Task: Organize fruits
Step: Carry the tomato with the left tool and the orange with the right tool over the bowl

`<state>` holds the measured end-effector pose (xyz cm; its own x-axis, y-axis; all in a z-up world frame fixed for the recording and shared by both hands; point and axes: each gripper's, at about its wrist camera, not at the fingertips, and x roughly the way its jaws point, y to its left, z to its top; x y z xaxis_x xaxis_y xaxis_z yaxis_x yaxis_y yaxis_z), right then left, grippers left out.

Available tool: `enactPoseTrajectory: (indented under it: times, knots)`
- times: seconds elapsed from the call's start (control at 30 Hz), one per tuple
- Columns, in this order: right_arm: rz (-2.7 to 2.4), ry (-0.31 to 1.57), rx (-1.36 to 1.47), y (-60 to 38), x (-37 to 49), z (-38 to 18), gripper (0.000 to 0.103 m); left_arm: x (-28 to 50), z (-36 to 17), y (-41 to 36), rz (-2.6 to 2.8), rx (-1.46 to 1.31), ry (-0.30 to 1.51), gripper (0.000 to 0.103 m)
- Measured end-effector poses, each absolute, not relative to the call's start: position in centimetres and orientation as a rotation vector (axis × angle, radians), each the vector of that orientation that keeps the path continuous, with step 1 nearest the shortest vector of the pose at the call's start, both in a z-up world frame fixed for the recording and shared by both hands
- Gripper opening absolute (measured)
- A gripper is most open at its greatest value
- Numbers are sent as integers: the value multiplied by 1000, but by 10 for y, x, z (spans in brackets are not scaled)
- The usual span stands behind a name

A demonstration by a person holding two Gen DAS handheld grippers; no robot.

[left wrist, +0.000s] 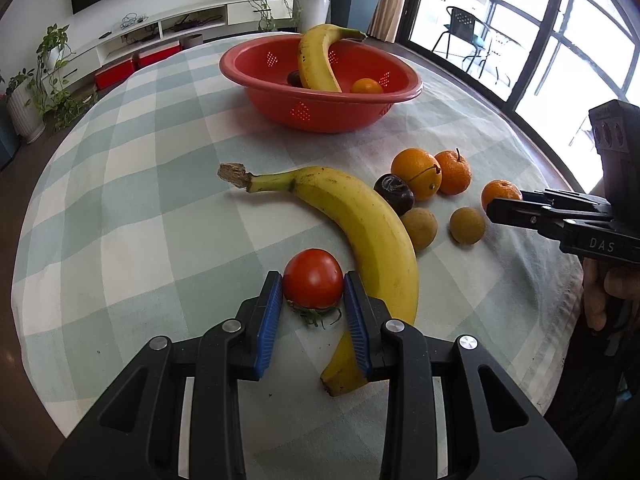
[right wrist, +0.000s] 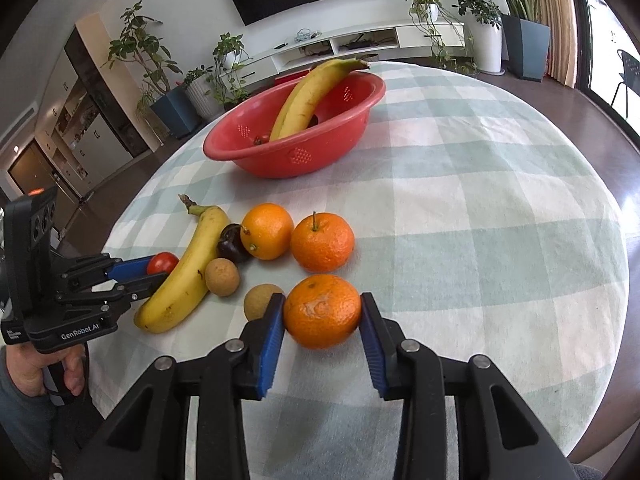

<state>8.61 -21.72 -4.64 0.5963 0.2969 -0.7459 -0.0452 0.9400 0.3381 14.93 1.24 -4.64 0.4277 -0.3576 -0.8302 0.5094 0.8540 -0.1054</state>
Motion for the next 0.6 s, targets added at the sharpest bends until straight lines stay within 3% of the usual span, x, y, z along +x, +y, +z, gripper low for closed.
enactPoseTrajectory:
  times: [0.6]
  knots:
    - [303,880,586,-246,83,-37,39,141,-18,36,-584,-35,931,29]
